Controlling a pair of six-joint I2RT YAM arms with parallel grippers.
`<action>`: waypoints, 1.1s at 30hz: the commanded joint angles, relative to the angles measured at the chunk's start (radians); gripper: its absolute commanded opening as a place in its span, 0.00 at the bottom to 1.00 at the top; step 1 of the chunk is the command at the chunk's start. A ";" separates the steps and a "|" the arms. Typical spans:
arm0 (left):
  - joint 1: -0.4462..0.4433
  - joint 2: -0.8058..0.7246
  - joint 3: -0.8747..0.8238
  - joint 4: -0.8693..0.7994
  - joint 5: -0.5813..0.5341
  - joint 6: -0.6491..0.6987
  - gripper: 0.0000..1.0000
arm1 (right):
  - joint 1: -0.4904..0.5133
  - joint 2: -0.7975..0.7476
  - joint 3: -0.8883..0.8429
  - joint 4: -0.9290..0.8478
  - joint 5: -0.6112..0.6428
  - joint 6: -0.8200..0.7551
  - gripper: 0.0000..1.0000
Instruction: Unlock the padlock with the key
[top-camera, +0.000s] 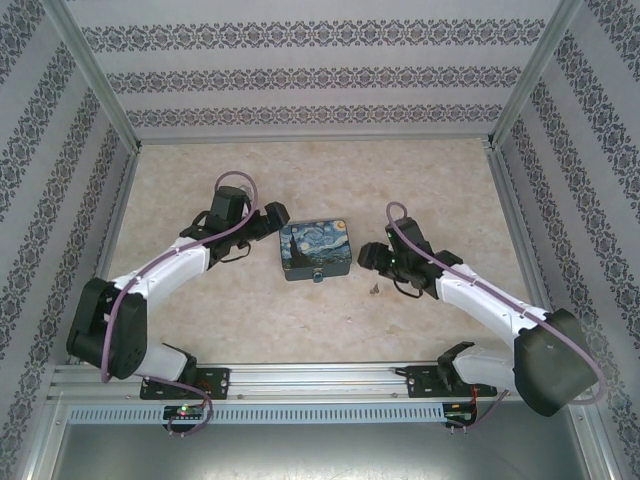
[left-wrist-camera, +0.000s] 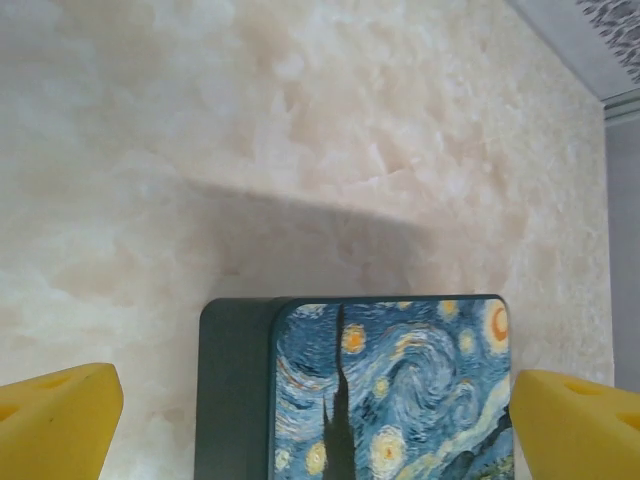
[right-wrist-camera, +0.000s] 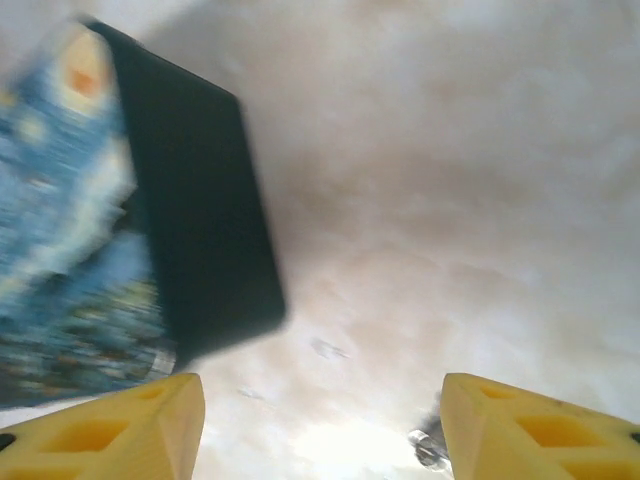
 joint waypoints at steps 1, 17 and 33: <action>0.005 -0.024 0.025 -0.049 -0.011 0.001 0.99 | 0.003 -0.004 -0.029 -0.103 0.070 0.000 0.58; 0.004 -0.038 -0.025 0.030 0.033 -0.098 1.00 | 0.082 0.156 0.011 -0.092 0.123 0.028 0.44; -0.002 -0.015 -0.035 0.048 0.047 -0.110 1.00 | 0.115 0.238 0.001 -0.046 0.099 0.036 0.05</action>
